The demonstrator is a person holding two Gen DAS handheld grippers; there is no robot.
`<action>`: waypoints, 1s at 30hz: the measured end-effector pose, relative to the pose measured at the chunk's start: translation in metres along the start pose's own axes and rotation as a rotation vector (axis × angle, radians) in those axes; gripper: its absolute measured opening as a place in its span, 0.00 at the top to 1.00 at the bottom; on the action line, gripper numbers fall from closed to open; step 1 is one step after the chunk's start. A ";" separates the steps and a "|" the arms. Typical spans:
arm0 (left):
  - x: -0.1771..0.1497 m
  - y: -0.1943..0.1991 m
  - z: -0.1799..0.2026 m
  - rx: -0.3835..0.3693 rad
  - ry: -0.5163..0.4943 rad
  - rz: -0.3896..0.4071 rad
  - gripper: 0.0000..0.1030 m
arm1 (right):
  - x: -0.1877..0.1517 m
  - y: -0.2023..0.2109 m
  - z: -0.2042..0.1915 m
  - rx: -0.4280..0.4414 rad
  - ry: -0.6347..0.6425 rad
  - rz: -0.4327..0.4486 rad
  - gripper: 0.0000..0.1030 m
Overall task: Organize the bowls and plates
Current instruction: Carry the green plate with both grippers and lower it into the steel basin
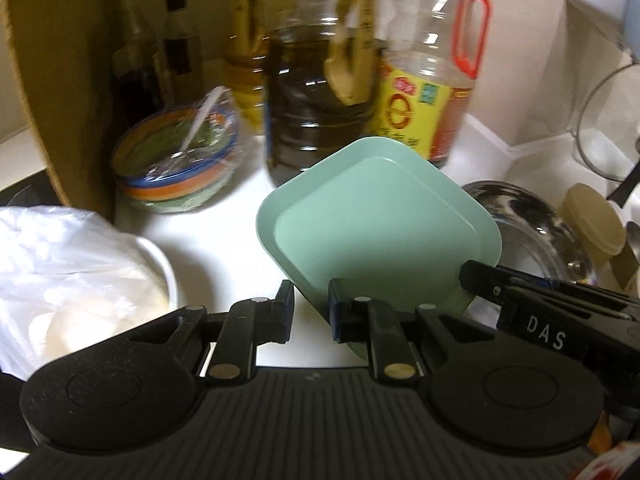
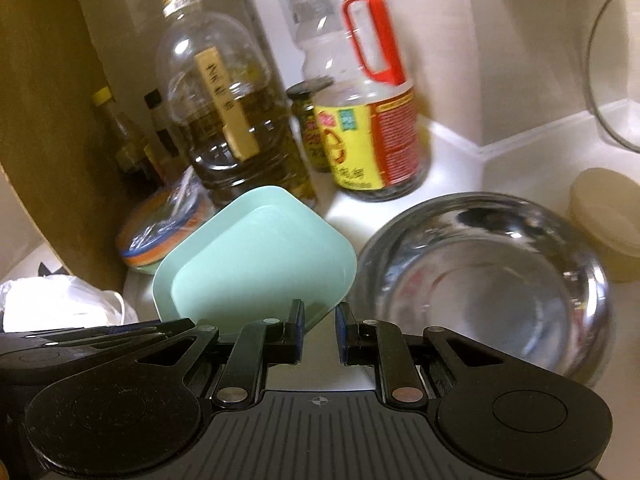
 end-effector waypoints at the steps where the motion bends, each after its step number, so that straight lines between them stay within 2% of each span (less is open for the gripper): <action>1: 0.000 0.000 0.006 -0.008 -0.008 0.000 0.84 | 0.000 0.003 0.004 -0.007 -0.007 0.002 0.84; 15: 0.000 -0.015 0.094 -0.143 -0.140 -0.024 0.85 | -0.005 0.042 0.083 -0.159 -0.124 0.025 0.84; 30: -0.004 -0.029 0.124 -0.167 -0.175 -0.067 0.85 | -0.008 0.041 0.118 -0.197 -0.177 -0.015 0.84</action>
Point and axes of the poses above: each gripper's, at about its wrist camera, not at the fingertips, and y roughly against the way its jaws point, z to its right, x to its top, the point moved 3 cm from there along -y, roughly the way its jaws point, and after that the axes turned 5 degrees about y, right-handed, at the moved point
